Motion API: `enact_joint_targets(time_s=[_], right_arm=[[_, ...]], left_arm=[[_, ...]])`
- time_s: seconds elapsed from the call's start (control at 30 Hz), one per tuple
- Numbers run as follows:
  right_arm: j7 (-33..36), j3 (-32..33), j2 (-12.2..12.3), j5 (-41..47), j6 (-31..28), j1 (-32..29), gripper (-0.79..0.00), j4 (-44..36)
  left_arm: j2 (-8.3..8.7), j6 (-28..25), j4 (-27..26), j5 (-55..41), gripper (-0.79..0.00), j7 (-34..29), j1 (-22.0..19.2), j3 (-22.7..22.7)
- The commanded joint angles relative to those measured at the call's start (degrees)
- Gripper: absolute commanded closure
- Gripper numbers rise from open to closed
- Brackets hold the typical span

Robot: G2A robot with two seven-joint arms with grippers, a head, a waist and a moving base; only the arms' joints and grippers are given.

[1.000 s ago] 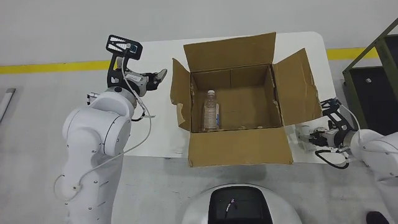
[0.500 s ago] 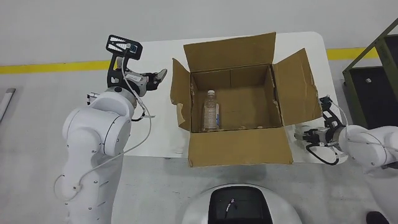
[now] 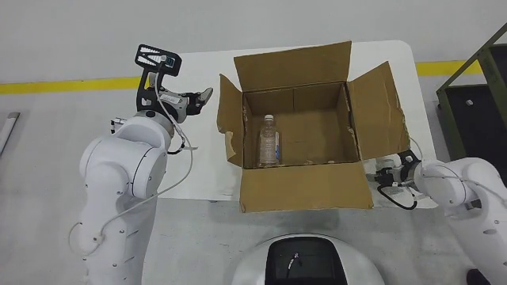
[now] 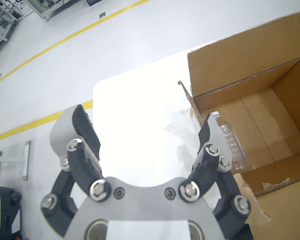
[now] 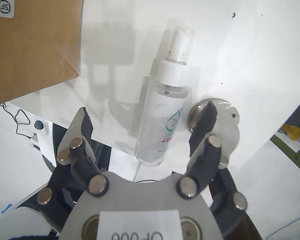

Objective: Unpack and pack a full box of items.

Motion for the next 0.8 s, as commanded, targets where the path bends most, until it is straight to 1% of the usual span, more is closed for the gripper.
enact_joint_targets(time_s=[0.0,0.07,0.1,0.13,0.17,0.23,0.27,0.4,0.43,0.5,0.63,0.77], right_arm=[[-0.14,-0.3,0.01,-0.05,0.11,0.07,-0.785,0.19],[-0.23,-0.59,0.02,-0.17,0.15,0.27,-0.742,0.32],[-0.32,-0.72,0.02,-0.24,0.24,0.37,-0.677,0.45],[-0.41,-0.87,0.02,-0.36,0.37,0.47,-0.588,0.57],[-0.43,-1.02,0.01,-0.42,0.46,0.56,-0.428,0.72],[-0.5,-1.34,0.02,-0.9,0.67,0.75,-0.36,1.09],[-0.56,-1.44,0.02,-1.03,0.94,0.84,-0.308,1.22],[-0.87,-1.4,0.08,-1.58,1.45,1.08,-0.185,1.58],[-0.94,-1.2,0.11,-1.62,1.68,1.13,-0.135,1.69],[-1.36,-0.44,0.14,-1.11,2.46,1.23,0.0,1.77],[-2.17,2.06,0.32,0.46,3.76,1.22,0.0,1.8],[-3.05,6.43,0.64,3.06,5.09,1.38,0.0,1.75]], left_arm=[[0.0,0.0,0.0,0.0,-0.785,0.0,0.0,0.0],[0.0,0.0,0.0,0.0,-0.785,0.0,0.0,0.0],[0.0,0.0,0.0,0.0,-0.785,0.0,0.0,0.0],[0.0,0.0,0.0,0.0,-0.785,0.0,0.0,0.0],[0.0,0.0,0.0,0.0,-0.785,0.0,0.0,0.0],[0.0,0.0,0.0,0.0,-0.785,0.0,0.0,0.0],[0.0,0.0,0.0,0.0,-0.785,0.0,0.0,0.0],[0.0,0.0,0.0,0.0,-0.785,0.0,0.0,0.0],[0.0,0.0,0.0,0.0,-0.785,0.0,0.0,0.0],[0.0,0.0,0.0,0.0,-0.785,0.0,0.0,0.0],[0.0,0.0,0.0,0.0,-0.785,0.0,0.0,0.0],[0.0,0.0,0.0,0.0,-0.785,0.0,0.0,0.0]])
